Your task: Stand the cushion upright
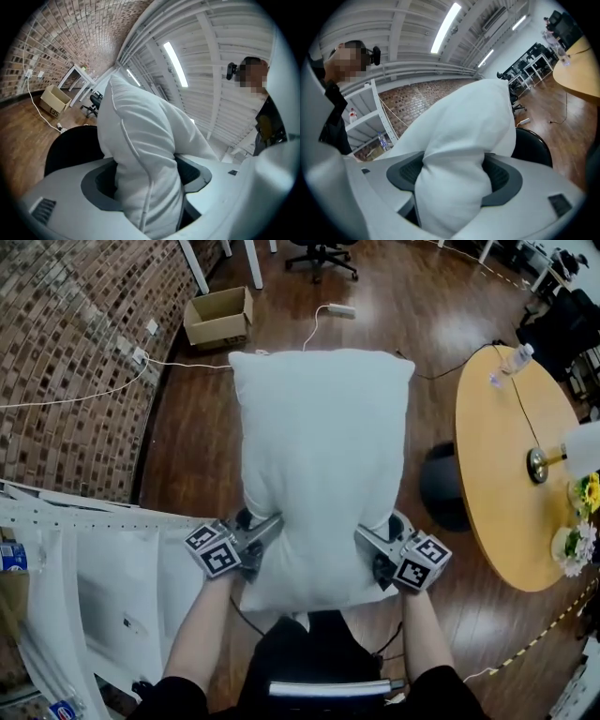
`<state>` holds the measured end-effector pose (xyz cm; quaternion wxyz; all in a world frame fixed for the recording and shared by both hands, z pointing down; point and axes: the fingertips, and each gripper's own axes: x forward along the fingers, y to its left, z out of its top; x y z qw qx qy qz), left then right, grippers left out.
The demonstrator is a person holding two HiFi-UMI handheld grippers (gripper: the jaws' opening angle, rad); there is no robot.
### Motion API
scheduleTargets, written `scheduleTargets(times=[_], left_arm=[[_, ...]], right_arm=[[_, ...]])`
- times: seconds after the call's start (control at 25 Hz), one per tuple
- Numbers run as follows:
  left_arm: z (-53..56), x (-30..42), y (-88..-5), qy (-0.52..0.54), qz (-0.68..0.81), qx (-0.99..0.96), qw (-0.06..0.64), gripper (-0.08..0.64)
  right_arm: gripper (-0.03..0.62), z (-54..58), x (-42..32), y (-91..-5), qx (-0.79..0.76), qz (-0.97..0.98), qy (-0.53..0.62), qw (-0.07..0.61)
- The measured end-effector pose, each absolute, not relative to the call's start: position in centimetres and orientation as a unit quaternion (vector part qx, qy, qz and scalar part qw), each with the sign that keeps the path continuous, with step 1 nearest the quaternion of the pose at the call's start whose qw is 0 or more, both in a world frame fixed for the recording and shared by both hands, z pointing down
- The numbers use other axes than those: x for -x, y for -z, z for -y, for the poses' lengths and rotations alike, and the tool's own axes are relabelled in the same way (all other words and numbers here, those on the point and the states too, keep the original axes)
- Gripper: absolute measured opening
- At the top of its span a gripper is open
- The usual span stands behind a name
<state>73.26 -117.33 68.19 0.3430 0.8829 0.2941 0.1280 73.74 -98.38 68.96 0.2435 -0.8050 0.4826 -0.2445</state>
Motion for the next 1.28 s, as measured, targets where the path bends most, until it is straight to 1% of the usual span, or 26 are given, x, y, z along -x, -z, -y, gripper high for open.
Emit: scheduleTargets(times=[0.08,0.24,0.48,0.56,0.68,0.76,0.84,0.96,1.08,1.16,1.28], left_arm=[[117.8,-73.1,-70.0,-0.149,-0.278,-0.894,0.319,0.337],[118.3,-73.1,-72.5,-0.166,-0.246,-0.908,0.295,0.344],[118.7,-72.9,-75.4,-0.205,-0.190,-0.934,0.223,0.342],[118.7,-72.5,-76.8,-0.231,-0.166,-0.937,0.201,0.327],[119.1,-71.6,-79.5,-0.263,-0.144,-0.930,0.212,0.279],[119.3,-70.5,-81.5,-0.284,-0.140,-0.925,0.211,0.279],[119.4,-69.2,-83.6,-0.310,-0.133,-0.921,0.192,0.279],[120.3,-67.6,-86.2,-0.325,-0.105,-0.921,0.186,0.270],[121.7,-67.4,-86.5,-0.311,-0.074,-0.928,0.193,0.268],[122.2,-67.4,-86.3,-0.311,-0.061,-0.928,0.195,0.244],[123.1,-66.5,-85.9,-0.310,-0.060,-0.928,0.199,0.239]], right_arm=[[0.370,98.3,-73.2,-70.7,0.809,-0.476,0.263,0.224],[0.373,98.8,-72.4,-73.0,0.823,-0.459,0.276,0.190],[0.371,98.9,-71.0,-76.4,0.834,-0.436,0.316,0.121],[0.371,98.7,-70.2,-78.1,0.832,-0.432,0.337,0.091],[0.371,98.8,-69.3,-81.3,0.826,-0.424,0.369,0.044],[0.371,98.5,-68.7,-84.1,0.822,-0.404,0.400,0.017],[0.364,98.1,-67.8,-87.0,0.814,-0.384,0.436,-0.003],[0.358,98.3,-66.3,-90.2,0.803,-0.367,0.470,-0.004],[0.357,99.3,-66.6,-90.8,0.809,-0.344,0.476,0.014],[0.357,99.4,-66.7,-90.4,0.808,-0.344,0.478,0.005],[0.358,99.0,-66.1,-90.0,0.807,-0.346,0.478,-0.018]])
